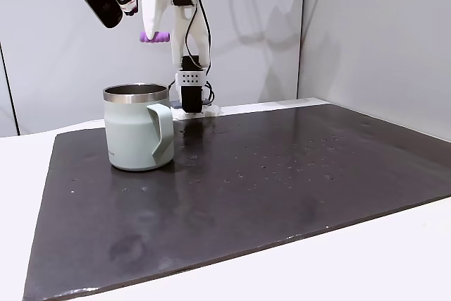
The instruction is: Grasp a pengrip and put it in the cup.
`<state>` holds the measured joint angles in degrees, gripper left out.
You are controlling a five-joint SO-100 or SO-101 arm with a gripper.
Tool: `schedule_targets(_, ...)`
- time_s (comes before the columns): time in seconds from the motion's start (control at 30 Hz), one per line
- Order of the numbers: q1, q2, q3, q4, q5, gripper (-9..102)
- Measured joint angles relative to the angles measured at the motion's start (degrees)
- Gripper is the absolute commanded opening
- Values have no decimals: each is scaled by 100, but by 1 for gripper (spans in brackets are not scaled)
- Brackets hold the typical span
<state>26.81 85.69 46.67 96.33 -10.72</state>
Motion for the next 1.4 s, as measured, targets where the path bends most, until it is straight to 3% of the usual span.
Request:
schedule_targets(0.47,343,-88,519,0,-422,1)
schedule_targets(0.63,334,-97,677,0,-475,30)
schedule_targets(0.73,343,-97,686,0,-527,38)
schedule_targets(1.4,343,-97,800,0,-580,38)
